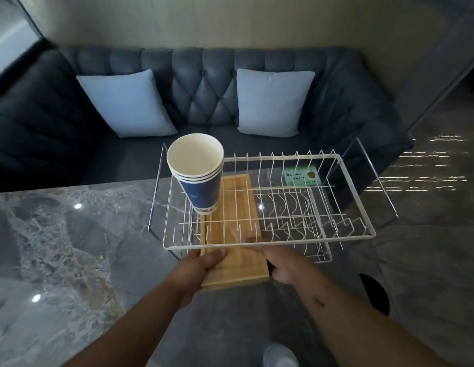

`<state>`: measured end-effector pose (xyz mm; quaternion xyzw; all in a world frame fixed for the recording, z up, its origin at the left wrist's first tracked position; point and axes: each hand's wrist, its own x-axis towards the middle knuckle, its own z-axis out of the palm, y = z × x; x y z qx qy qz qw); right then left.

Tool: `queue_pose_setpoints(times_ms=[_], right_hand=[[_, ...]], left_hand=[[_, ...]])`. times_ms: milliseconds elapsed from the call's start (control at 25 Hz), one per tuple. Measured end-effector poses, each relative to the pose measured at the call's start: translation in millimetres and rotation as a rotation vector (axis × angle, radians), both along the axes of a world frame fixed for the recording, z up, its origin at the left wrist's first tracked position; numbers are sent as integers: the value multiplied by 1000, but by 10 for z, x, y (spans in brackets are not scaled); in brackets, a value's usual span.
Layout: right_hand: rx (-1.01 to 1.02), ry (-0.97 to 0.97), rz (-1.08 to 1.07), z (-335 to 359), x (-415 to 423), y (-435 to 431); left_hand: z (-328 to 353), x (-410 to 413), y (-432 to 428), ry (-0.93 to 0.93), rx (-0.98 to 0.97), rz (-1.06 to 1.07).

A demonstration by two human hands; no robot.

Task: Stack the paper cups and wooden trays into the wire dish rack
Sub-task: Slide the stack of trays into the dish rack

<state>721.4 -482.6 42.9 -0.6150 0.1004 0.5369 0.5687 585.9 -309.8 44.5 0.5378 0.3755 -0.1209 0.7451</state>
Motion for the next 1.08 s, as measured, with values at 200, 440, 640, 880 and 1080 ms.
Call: queue_pose_setpoints(times_ms=[200,440,640,880,1080], right_hand=[[-69,-28,93,-13,43,39],[-252,-142,276,18,12,24],[-365,-245,354,87,-65,99],[-358,-495,265,105,-158,57],[-386,-507,190,49,-281,47]], left_hand=[[-66,60,36,44,54,-42],[-118,36,72,137,174,-85],[-59,16,108,159,245,-112],[-44,2,3,115,295,-87],[-57,-40,-41,79,302,-90]])
